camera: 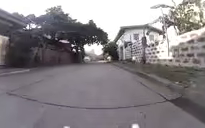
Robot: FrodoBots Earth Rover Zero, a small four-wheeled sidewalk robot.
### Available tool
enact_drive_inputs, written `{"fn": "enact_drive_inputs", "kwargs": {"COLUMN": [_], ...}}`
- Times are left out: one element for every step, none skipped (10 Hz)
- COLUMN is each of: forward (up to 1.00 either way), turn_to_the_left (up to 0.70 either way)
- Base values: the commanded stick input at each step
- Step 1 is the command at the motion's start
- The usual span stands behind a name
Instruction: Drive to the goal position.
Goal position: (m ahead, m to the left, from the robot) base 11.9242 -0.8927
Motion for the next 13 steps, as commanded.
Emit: {"fn": "enact_drive_inputs", "kwargs": {"forward": [1.0,1.0,1.0,1.0,1.0,1.0,1.0,1.0,1.0,1.0,1.0,1.0,1.0], "turn_to_the_left": [0.0,0.0,0.0,0.0,-0.24,-0.4,-0.27,0.0,0.0,0.0,0.0,0.0,0.0]}}
